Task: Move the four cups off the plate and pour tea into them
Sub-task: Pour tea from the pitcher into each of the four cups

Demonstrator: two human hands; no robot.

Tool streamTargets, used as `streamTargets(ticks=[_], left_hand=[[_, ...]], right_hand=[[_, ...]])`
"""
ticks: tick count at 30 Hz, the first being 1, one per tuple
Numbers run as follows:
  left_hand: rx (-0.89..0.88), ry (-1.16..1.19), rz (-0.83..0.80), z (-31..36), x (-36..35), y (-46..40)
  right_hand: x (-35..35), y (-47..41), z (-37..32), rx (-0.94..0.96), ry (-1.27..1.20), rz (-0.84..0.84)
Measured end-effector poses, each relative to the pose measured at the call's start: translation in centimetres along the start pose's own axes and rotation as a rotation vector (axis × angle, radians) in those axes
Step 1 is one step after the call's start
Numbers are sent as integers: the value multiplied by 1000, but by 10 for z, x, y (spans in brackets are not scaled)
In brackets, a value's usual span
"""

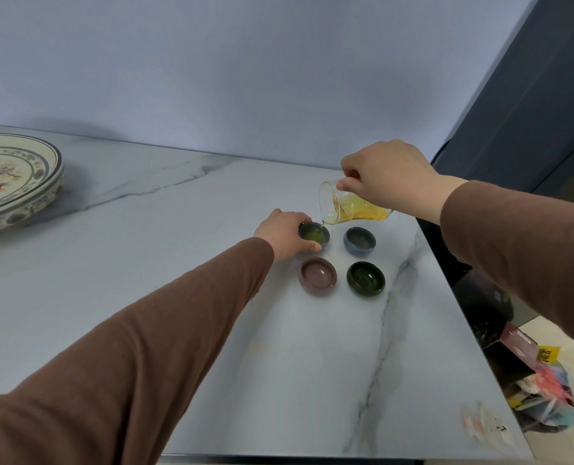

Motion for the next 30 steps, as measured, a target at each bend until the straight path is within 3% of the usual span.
streamTargets(ticks=[16, 25, 30], left_hand=[[-2, -6, 4, 3, 2, 4], [5, 111, 18, 4, 9, 21], [-46, 112, 115, 2, 20, 52]], right_hand=[[-1, 8, 8, -49, -52, 27], [-33, 62, 51, -437, -513, 88], [-32, 82, 44, -465, -634, 112]])
Point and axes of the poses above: each hand's wrist, its own y-axis away from the middle knuckle, its own x-axis out of the back of the hand, z = x × y, the point moved 8 cm from there along -y, towards the middle knuckle, and after that the axes turned 7 degrees about x, right-handed, at the moved point
